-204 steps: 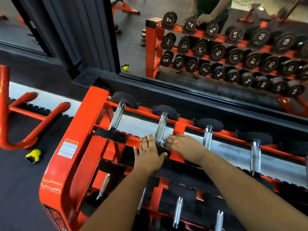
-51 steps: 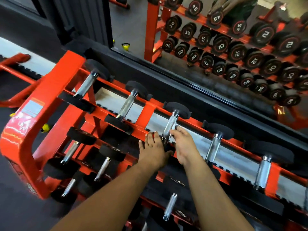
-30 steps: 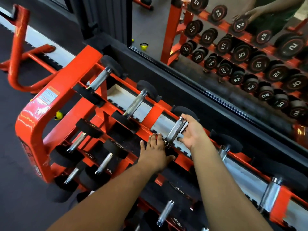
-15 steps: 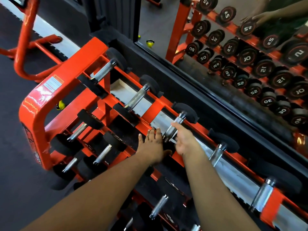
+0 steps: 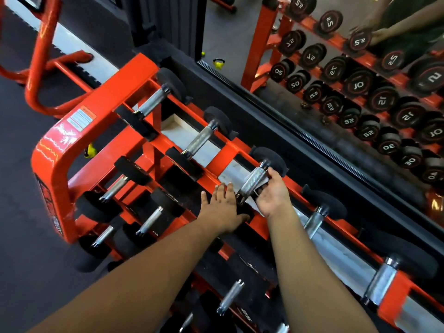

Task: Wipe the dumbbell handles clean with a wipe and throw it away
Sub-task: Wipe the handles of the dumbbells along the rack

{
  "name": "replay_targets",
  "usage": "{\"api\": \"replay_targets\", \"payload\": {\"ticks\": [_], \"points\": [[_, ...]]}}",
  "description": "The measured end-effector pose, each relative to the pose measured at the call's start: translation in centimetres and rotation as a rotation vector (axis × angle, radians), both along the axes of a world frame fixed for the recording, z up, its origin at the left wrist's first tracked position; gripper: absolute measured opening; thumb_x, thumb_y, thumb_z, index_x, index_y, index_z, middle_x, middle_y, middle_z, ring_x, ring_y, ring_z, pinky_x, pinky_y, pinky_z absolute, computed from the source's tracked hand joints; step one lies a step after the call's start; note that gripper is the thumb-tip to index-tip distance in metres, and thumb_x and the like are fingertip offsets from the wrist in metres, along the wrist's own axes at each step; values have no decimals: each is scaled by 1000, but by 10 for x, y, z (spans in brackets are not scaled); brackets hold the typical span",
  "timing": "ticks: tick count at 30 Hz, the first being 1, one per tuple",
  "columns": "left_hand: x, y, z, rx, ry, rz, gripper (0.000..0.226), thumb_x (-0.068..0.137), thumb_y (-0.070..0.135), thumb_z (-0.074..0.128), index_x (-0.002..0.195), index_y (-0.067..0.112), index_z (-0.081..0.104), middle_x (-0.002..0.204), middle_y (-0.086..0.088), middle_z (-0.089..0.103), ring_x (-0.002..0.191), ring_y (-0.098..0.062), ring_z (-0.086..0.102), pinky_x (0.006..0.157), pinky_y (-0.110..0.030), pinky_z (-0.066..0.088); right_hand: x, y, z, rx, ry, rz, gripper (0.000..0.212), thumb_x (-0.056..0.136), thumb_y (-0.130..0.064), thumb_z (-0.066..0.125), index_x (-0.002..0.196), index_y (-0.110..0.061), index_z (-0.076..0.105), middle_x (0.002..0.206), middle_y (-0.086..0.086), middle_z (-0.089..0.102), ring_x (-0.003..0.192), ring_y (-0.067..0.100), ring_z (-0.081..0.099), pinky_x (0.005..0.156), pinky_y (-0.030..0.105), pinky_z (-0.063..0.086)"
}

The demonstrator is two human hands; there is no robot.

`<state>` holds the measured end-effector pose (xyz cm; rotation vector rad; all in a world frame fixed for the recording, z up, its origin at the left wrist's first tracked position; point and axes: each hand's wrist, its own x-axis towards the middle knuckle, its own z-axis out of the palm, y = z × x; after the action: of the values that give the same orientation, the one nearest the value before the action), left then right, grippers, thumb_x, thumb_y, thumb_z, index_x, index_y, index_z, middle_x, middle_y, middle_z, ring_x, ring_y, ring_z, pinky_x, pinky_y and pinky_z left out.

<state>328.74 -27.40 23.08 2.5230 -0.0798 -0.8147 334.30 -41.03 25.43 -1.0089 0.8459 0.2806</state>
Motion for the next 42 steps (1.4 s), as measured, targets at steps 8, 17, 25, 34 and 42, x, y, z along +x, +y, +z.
{"api": "replay_targets", "payload": {"ticks": [8, 17, 25, 34, 42], "points": [[2, 1, 0, 12, 14, -20, 108, 94, 69, 48, 159, 15, -19, 169, -10, -16, 156, -26, -15, 122, -60, -10, 1, -12, 0, 95, -88, 91, 39, 101, -38, 53, 125, -9, 64, 120, 14, 72, 108, 25, 70, 89, 39, 55], [2, 1, 0, 15, 14, -30, 107, 95, 69, 48, 159, 15, -18, 169, -11, -16, 156, -26, -15, 123, -61, -9, 9, -9, 2, 6, -66, 102, 35, 99, -35, 59, 123, -10, 66, 113, 10, 74, 93, 21, 74, 69, 33, 57], [1, 2, -2, -17, 3, -15, 109, 94, 68, 50, 160, 13, -17, 170, -12, -15, 156, -27, -14, 122, -61, -9, -14, -3, -9, -109, 28, 266, 37, 97, -37, 63, 115, -6, 70, 105, 15, 76, 99, 28, 72, 88, 41, 57], [0, 3, 3, -20, 14, -31, 104, 97, 63, 48, 160, 12, -17, 169, -14, -15, 156, -27, -14, 122, -60, -10, -39, 3, -29, -292, -2, 404, 21, 97, -19, 65, 112, -6, 70, 104, 16, 76, 97, 32, 73, 71, 36, 58], [0, 4, -1, -30, -6, -26, 105, 97, 66, 47, 160, 12, -17, 169, -13, -15, 156, -28, -14, 122, -60, -10, -29, -1, -15, -1089, -291, 345, 26, 100, -14, 54, 116, -21, 72, 98, -1, 71, 91, 20, 65, 73, 23, 46]]}}
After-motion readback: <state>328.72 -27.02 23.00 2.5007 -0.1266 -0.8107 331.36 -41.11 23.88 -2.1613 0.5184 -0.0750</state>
